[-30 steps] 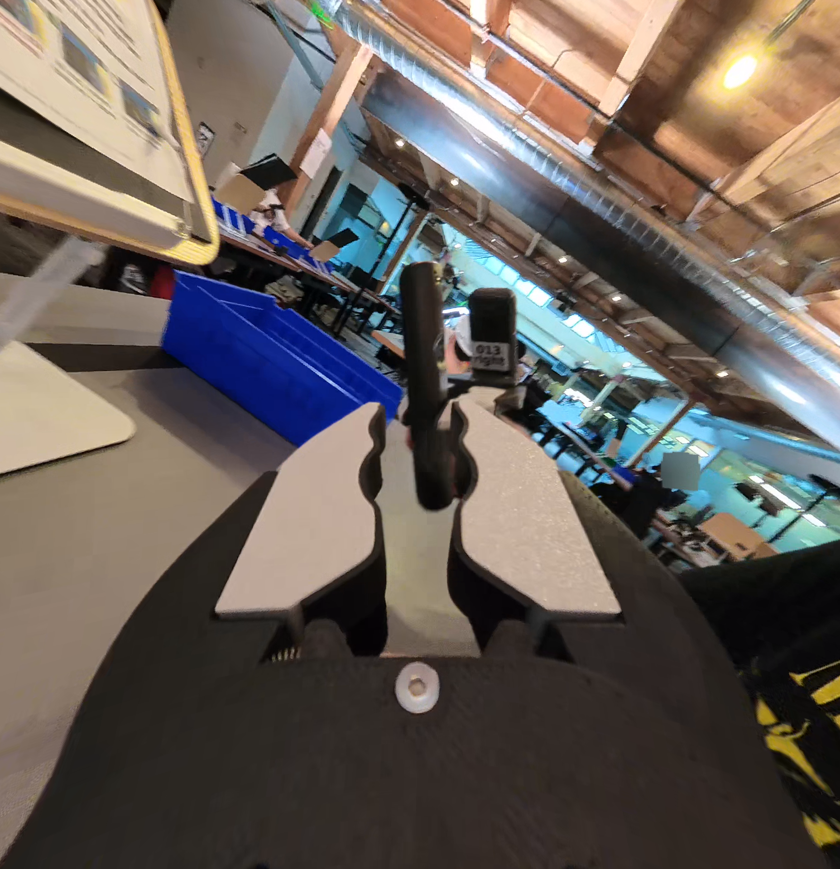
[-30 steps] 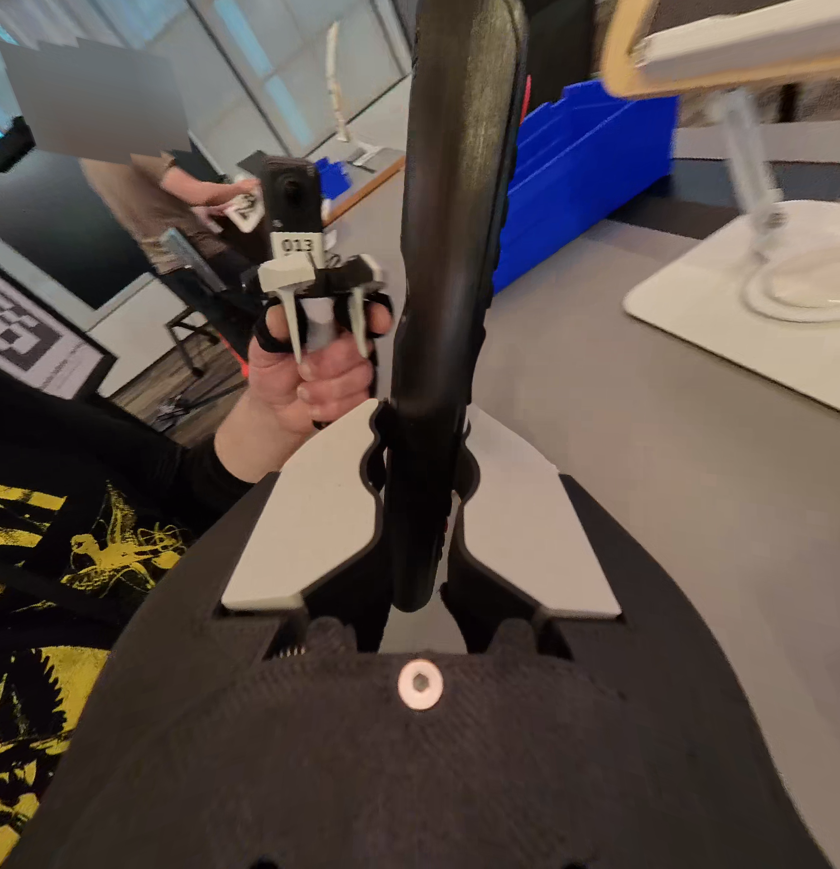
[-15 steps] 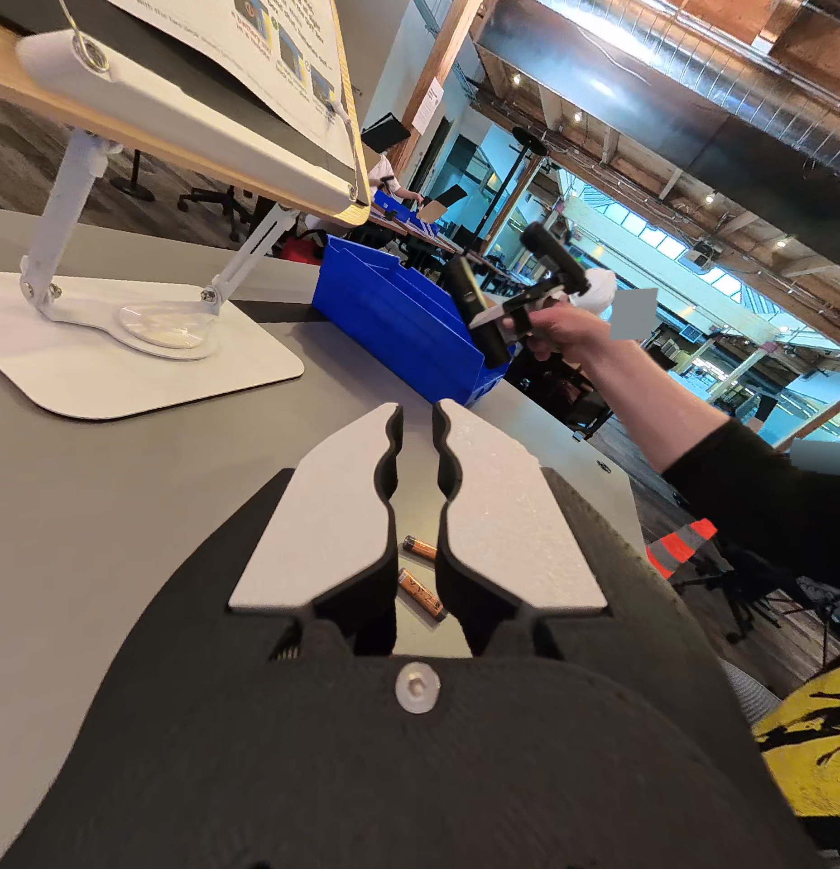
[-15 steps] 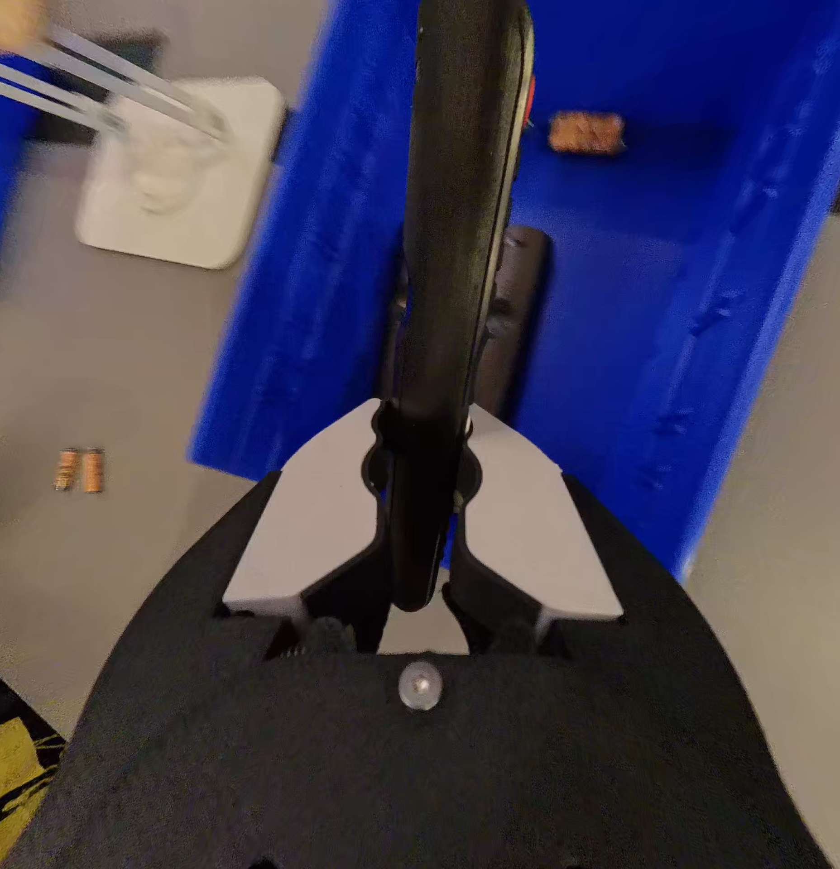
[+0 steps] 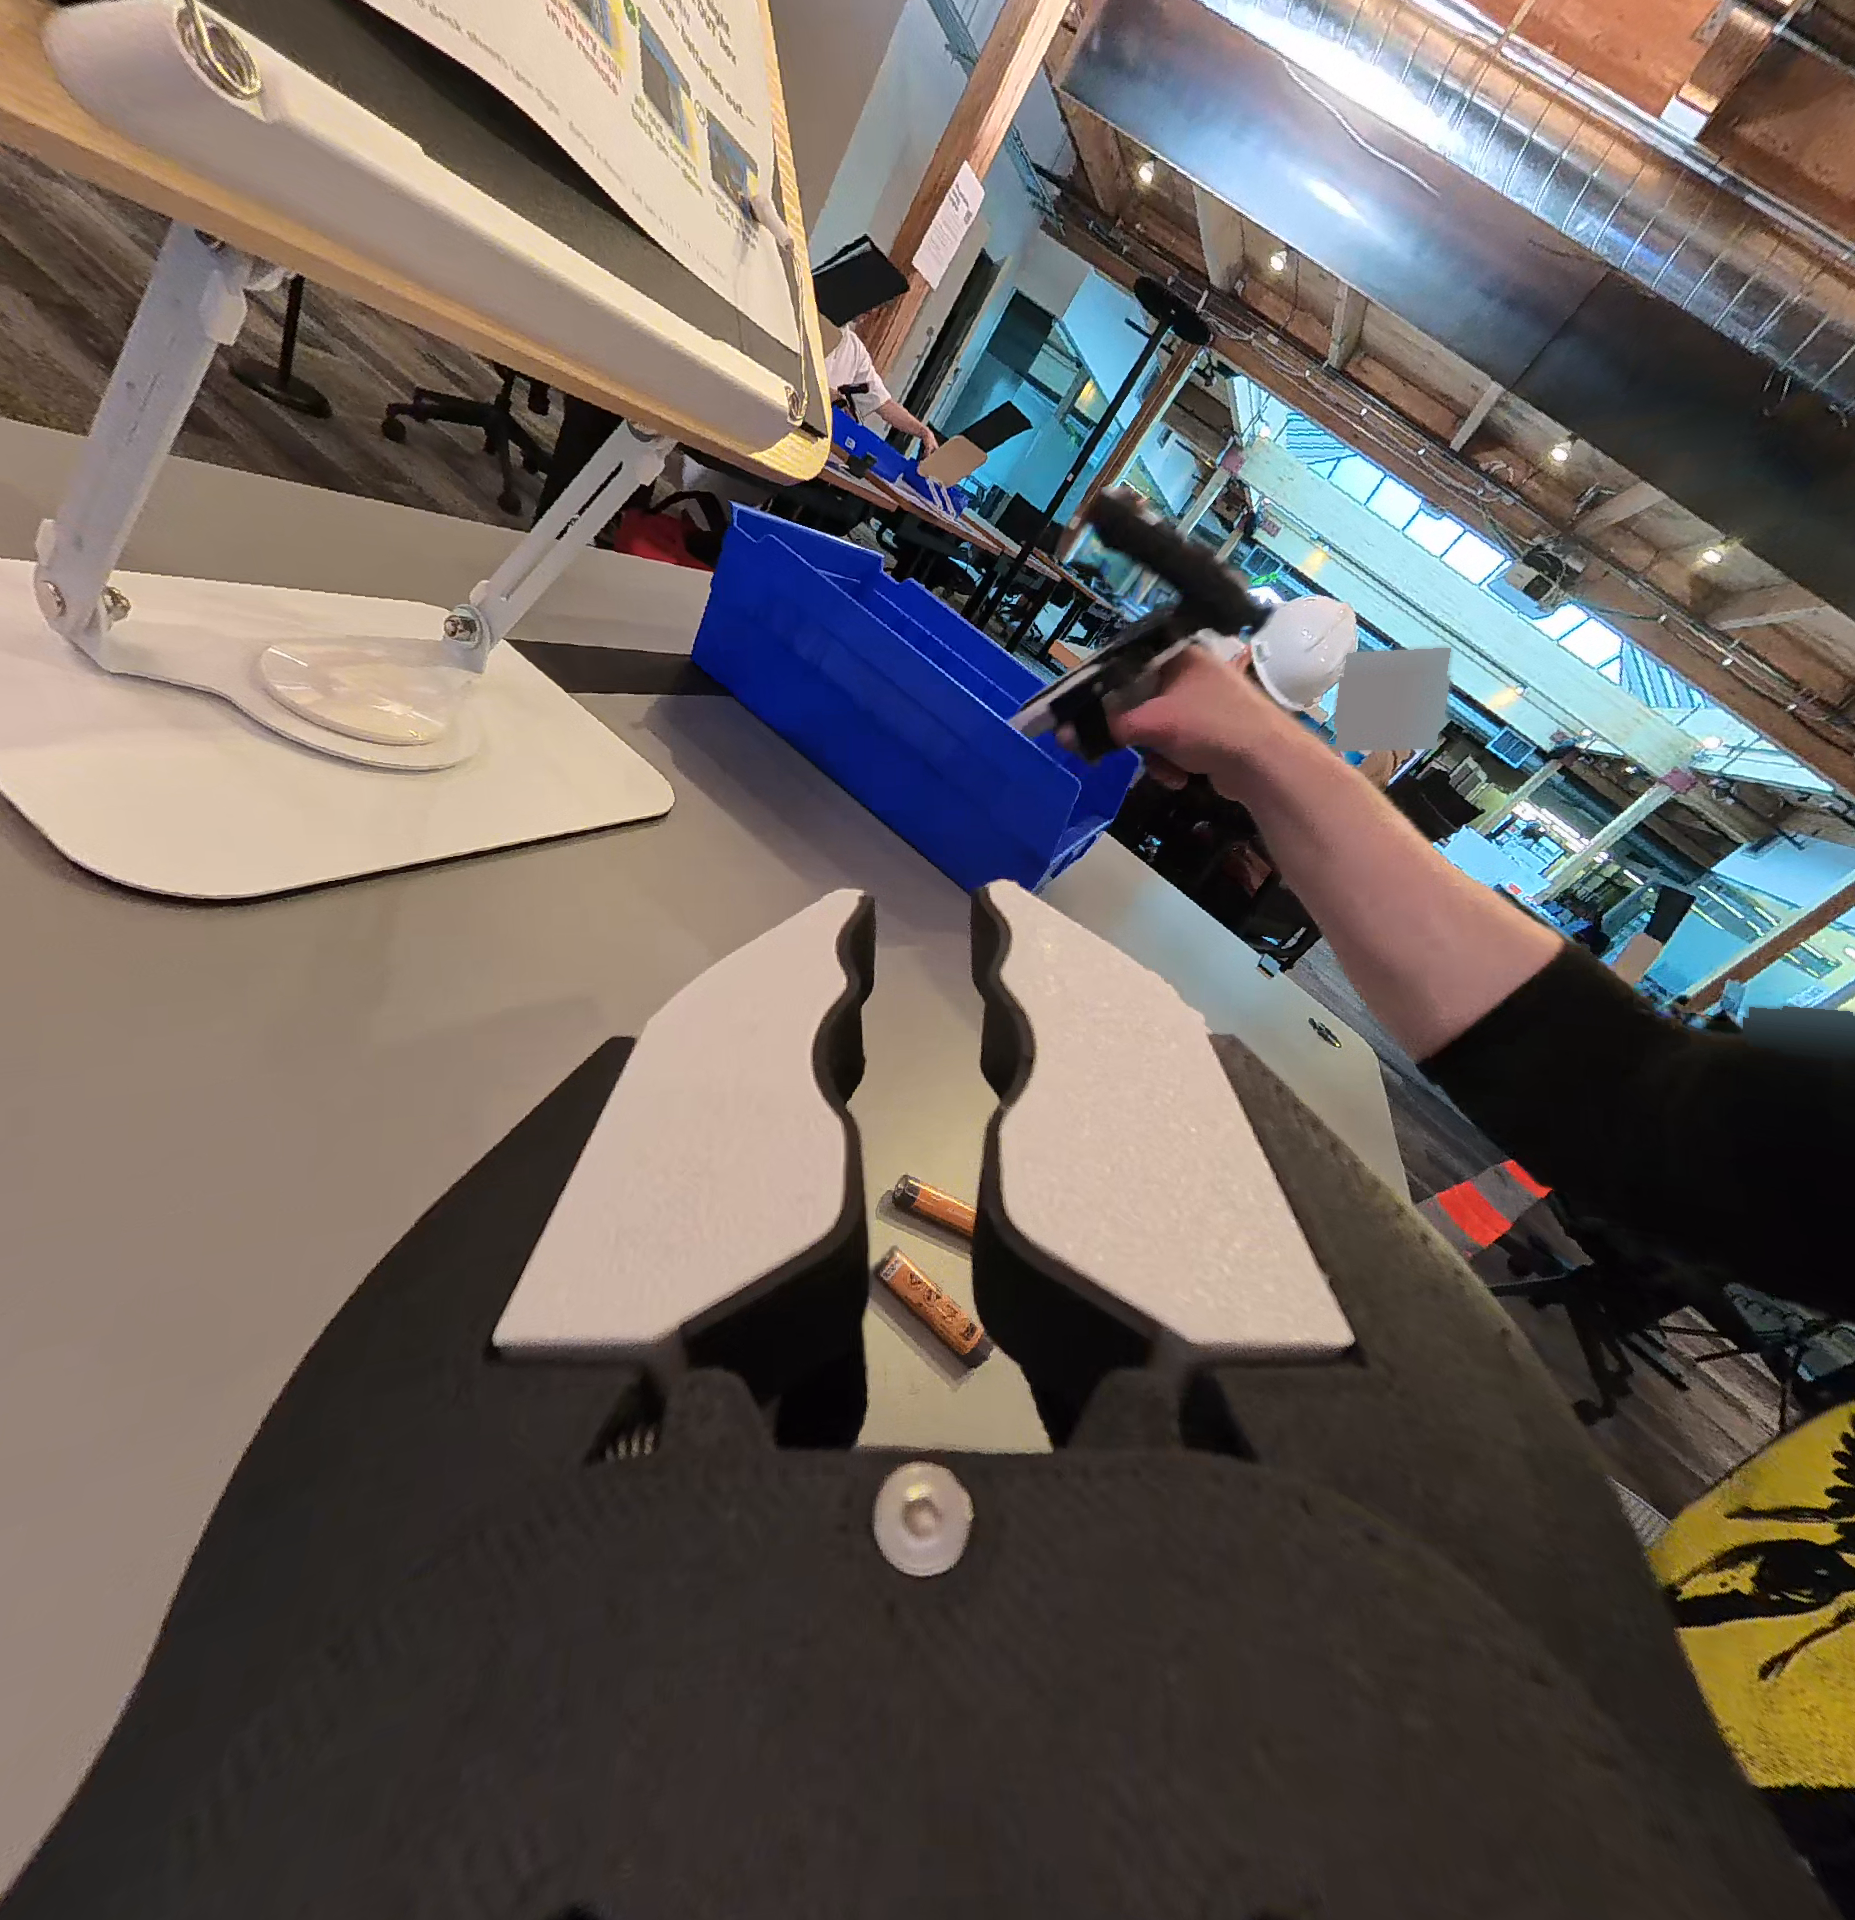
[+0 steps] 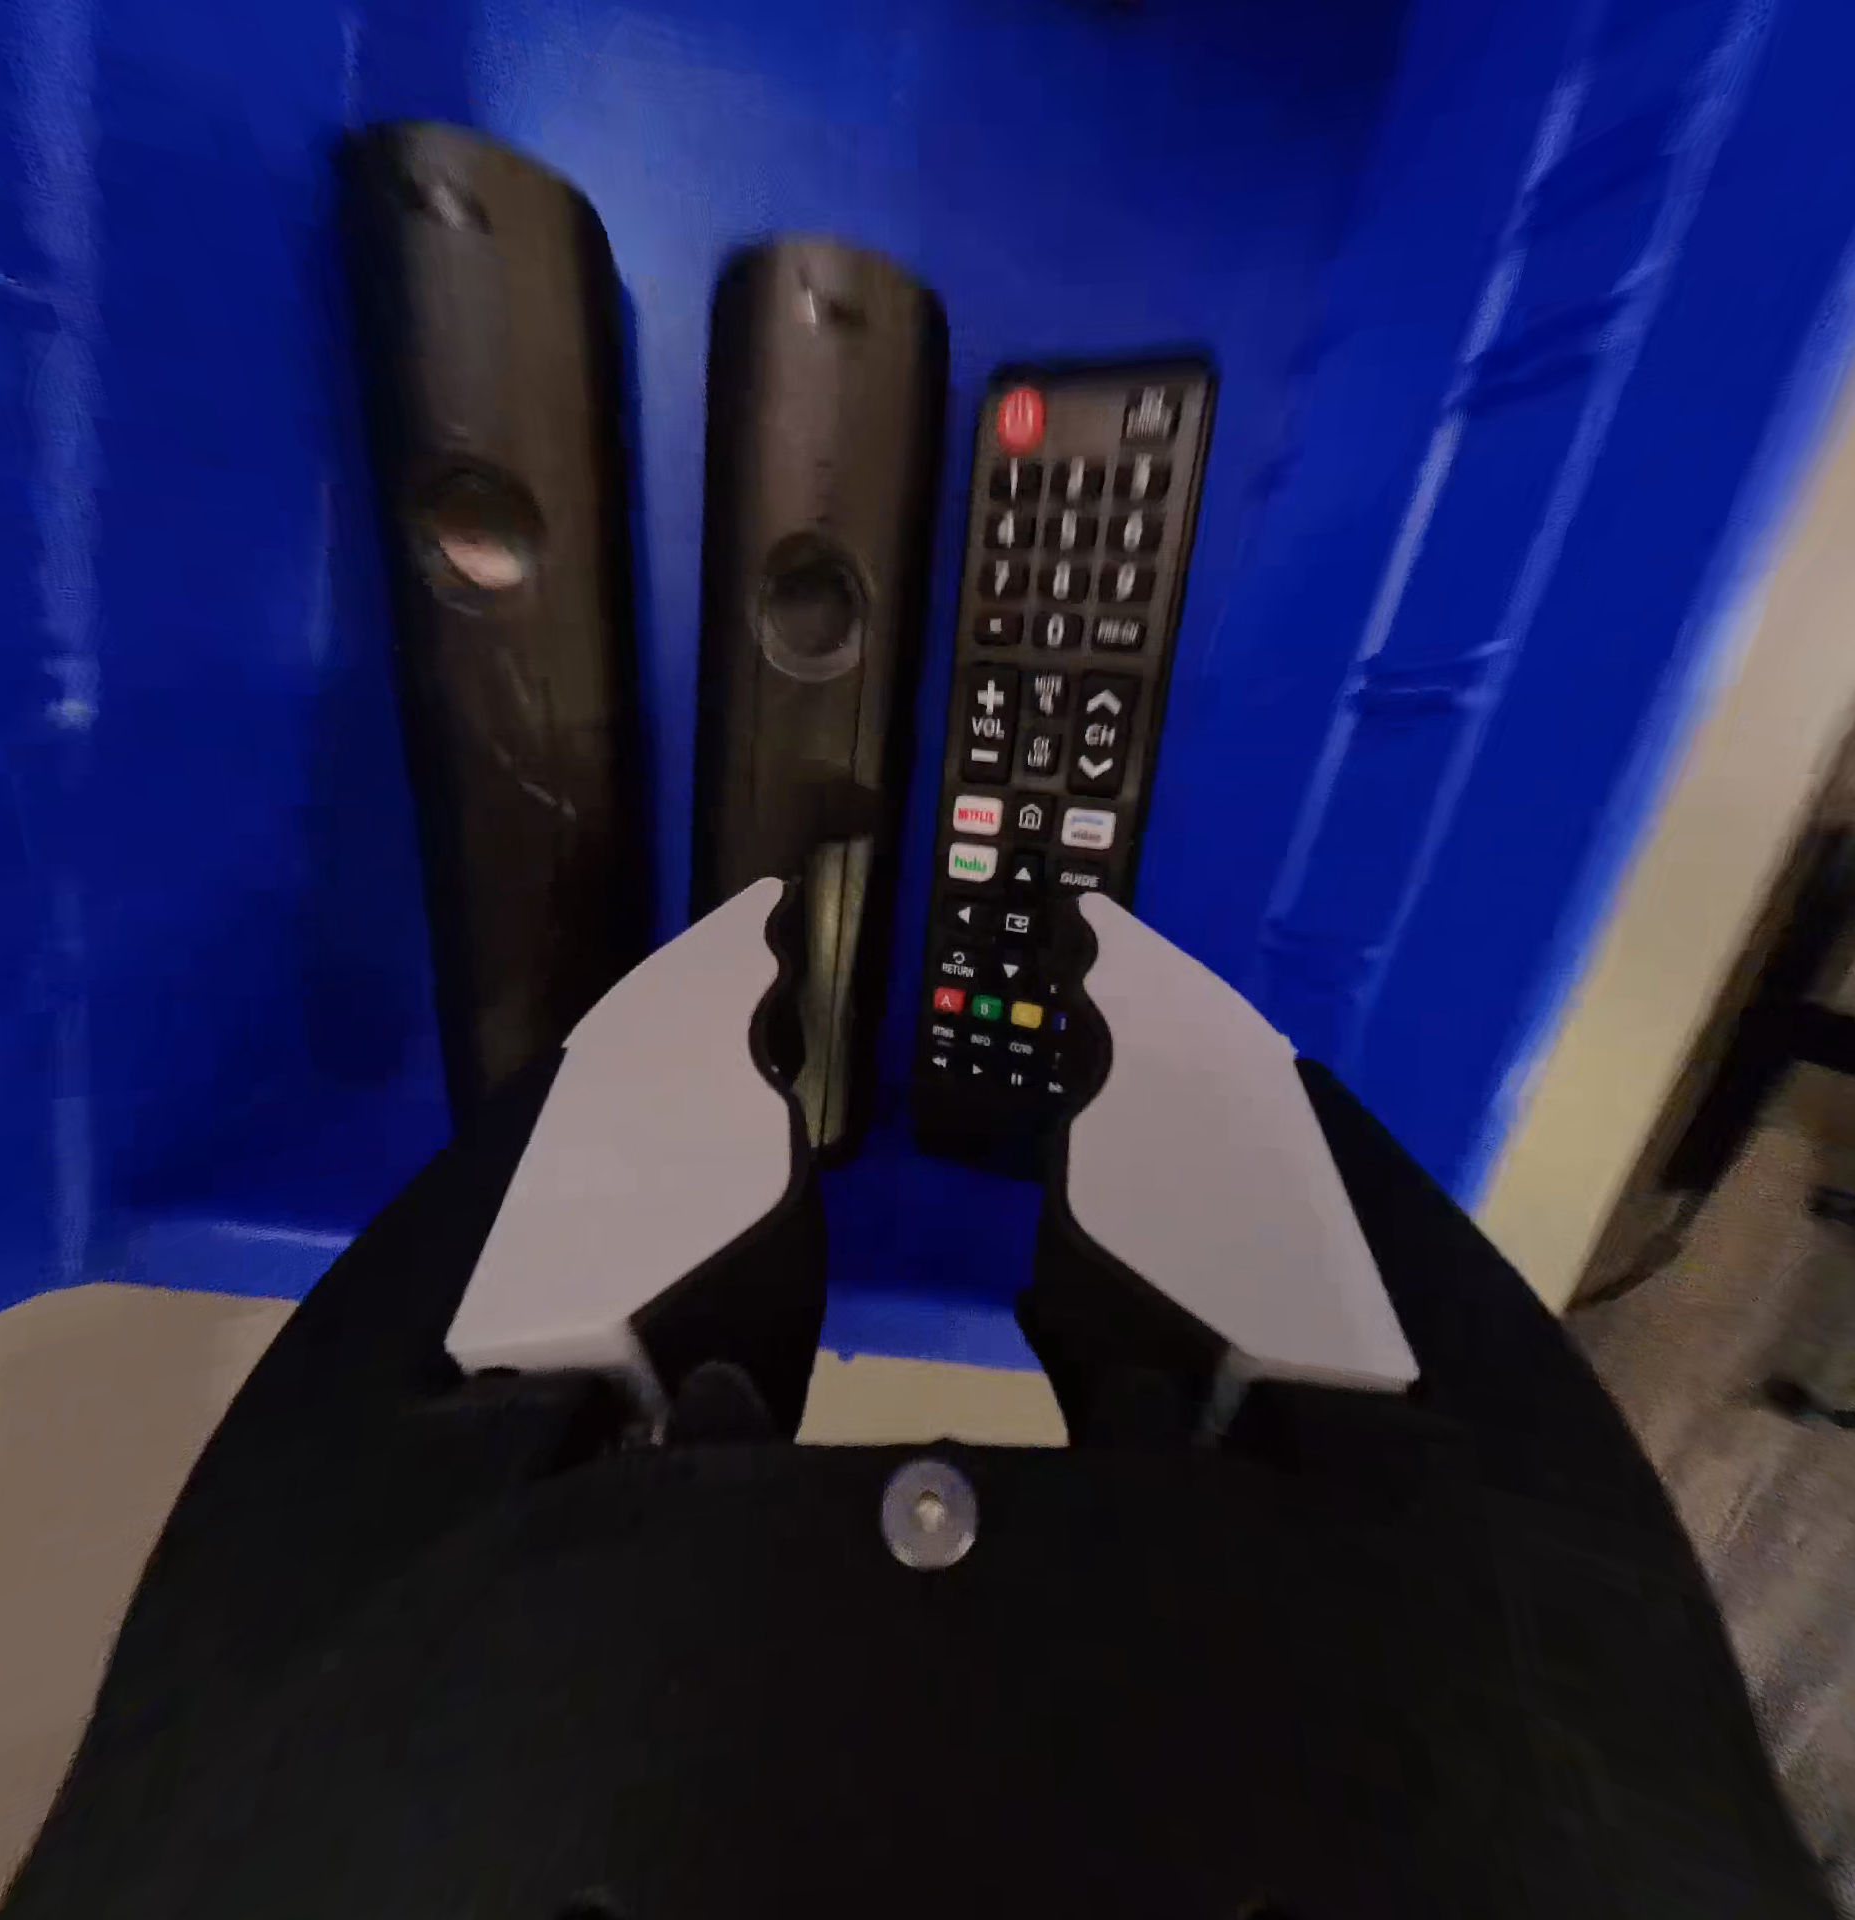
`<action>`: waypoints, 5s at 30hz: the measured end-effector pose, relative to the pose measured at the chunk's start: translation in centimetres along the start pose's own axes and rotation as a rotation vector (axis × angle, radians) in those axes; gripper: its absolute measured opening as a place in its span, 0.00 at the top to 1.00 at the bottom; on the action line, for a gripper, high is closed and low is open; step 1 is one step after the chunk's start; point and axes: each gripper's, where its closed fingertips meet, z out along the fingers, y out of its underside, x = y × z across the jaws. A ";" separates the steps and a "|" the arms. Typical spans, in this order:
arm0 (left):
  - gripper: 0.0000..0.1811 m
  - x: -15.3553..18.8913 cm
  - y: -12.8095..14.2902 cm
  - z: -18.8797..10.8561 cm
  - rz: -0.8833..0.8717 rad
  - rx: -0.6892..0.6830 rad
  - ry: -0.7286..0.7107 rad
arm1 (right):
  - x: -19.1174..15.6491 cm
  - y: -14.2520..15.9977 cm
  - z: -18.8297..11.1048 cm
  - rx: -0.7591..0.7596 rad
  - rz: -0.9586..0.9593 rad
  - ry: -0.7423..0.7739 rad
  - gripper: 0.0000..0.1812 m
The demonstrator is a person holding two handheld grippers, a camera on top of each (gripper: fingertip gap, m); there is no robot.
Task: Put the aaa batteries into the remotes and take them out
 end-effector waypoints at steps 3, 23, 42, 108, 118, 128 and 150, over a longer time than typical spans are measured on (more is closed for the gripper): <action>0.89 -0.4 -0.1 -0.2 -0.008 0.005 -0.008 | -4.6 -2.5 -6.1 0.233 -0.112 -0.046 0.77; 0.87 -1.7 -1.7 -1.7 -0.075 0.075 -0.047 | -40.1 6.6 -4.3 0.078 -0.566 -0.585 0.80; 0.86 -1.9 -1.4 -1.5 -0.093 0.081 -0.045 | -8.0 -8.2 -6.6 0.319 -0.865 0.033 0.95; 0.82 -2.7 0.5 0.1 -0.155 0.037 -0.018 | 4.7 -10.4 6.0 -0.002 -0.665 0.271 0.88; 0.80 -1.6 0.1 0.3 -0.064 0.017 -0.032 | -4.8 -7.9 -8.3 0.444 -0.625 0.221 0.90; 0.72 -7.8 -7.6 -9.4 0.219 0.075 -0.582 | -24.4 -1.3 -13.2 0.856 -0.709 -0.069 0.98; 0.80 -31.0 -3.3 -12.1 0.036 -0.976 -1.038 | -30.6 0.7 -7.8 0.822 -0.739 -0.313 0.98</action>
